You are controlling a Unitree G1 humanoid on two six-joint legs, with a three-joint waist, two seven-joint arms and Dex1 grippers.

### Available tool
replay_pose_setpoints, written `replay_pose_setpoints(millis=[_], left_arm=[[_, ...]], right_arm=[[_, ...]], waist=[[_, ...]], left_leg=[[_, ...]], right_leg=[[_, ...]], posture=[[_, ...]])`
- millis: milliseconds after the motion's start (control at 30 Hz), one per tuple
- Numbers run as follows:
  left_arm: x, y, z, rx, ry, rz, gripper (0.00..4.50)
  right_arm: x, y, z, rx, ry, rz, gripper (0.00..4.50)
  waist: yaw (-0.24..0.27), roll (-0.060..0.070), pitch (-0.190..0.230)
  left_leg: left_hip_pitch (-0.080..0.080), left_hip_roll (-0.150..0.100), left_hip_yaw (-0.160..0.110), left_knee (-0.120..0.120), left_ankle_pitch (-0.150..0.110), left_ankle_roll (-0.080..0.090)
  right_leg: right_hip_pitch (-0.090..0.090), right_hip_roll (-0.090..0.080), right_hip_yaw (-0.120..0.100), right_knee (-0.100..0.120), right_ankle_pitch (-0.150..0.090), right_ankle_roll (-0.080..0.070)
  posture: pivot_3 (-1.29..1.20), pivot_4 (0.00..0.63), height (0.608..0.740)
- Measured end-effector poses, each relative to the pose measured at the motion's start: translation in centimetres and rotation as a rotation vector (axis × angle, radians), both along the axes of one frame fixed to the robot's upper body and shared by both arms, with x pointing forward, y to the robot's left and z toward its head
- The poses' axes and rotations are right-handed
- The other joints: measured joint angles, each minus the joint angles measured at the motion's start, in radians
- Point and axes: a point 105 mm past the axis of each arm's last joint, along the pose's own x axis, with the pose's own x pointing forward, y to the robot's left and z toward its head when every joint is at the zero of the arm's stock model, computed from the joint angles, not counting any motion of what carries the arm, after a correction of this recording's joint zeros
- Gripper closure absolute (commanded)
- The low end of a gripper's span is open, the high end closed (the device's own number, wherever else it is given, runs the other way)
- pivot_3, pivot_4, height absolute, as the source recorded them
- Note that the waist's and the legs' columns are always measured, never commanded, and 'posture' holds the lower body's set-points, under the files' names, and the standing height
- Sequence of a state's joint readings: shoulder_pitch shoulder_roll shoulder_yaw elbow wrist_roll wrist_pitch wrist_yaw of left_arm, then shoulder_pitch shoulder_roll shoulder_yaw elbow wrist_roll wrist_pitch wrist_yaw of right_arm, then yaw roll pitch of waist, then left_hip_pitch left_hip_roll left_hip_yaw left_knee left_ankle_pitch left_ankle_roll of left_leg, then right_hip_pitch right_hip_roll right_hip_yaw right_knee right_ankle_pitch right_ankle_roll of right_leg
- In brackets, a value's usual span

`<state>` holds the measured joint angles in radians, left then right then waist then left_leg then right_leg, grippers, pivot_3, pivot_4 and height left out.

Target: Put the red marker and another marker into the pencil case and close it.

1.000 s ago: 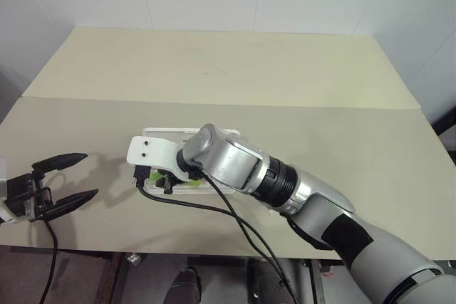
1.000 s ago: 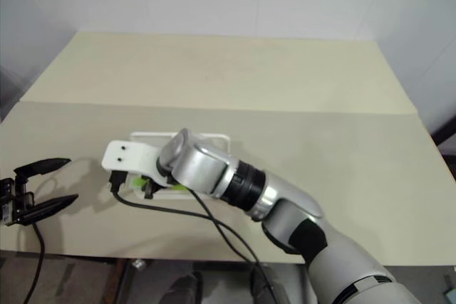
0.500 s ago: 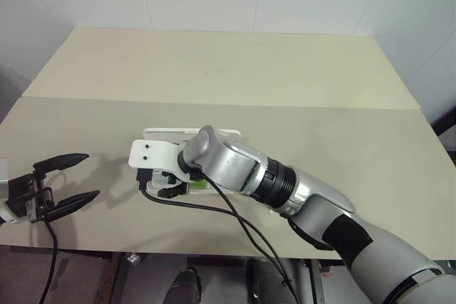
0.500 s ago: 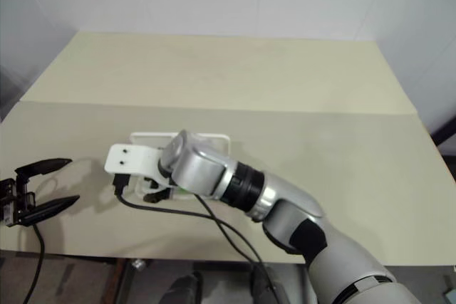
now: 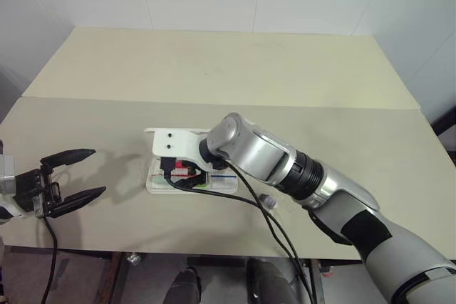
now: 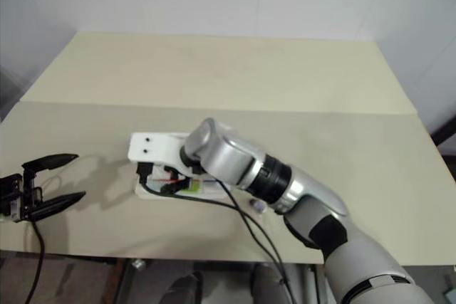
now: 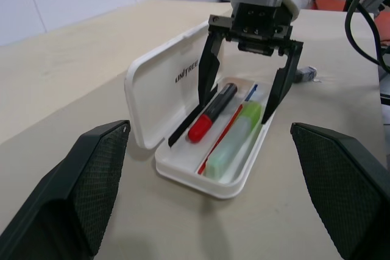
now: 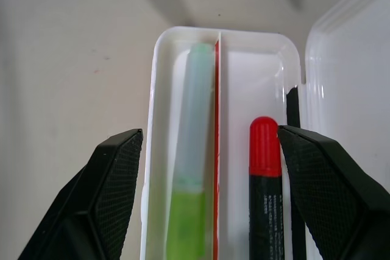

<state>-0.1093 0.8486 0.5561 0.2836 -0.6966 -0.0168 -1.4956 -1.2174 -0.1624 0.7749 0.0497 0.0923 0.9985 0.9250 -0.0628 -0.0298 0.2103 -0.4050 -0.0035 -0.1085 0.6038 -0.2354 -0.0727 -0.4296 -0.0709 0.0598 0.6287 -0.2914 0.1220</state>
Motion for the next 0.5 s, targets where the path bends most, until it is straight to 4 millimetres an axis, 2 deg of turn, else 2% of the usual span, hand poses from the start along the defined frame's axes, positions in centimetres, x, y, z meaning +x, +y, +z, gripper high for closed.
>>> replay_pose_setpoints(millis=[167, 500], left_arm=[[0.4, -0.6, -0.2, -0.012, -0.003, -0.015, 0.0], [1.0, -3.6, 0.0, -0.008, -0.035, -0.115, 0.0]], right_arm=[[-0.5, -1.4, -0.1, 0.002, 0.009, 0.066, 0.01], [-0.1, -9.3, 0.5, 0.01, 0.06, 0.094, 0.01]], waist=[[0.004, 0.0, 0.0], [0.007, 0.0, 0.0]], left_leg=[[0.0, 0.0, 0.0, 0.001, 0.0, 0.0], [0.0, -0.001, 0.0, 0.005, 0.0, 0.0]], right_leg=[[0.001, -0.001, 0.0, -0.001, 0.0, 0.0], [0.003, 0.0, 0.0, 0.0, 0.001, 0.001]], posture=[[0.0, 0.15, 0.74], [0.0, 0.15, 0.74]])
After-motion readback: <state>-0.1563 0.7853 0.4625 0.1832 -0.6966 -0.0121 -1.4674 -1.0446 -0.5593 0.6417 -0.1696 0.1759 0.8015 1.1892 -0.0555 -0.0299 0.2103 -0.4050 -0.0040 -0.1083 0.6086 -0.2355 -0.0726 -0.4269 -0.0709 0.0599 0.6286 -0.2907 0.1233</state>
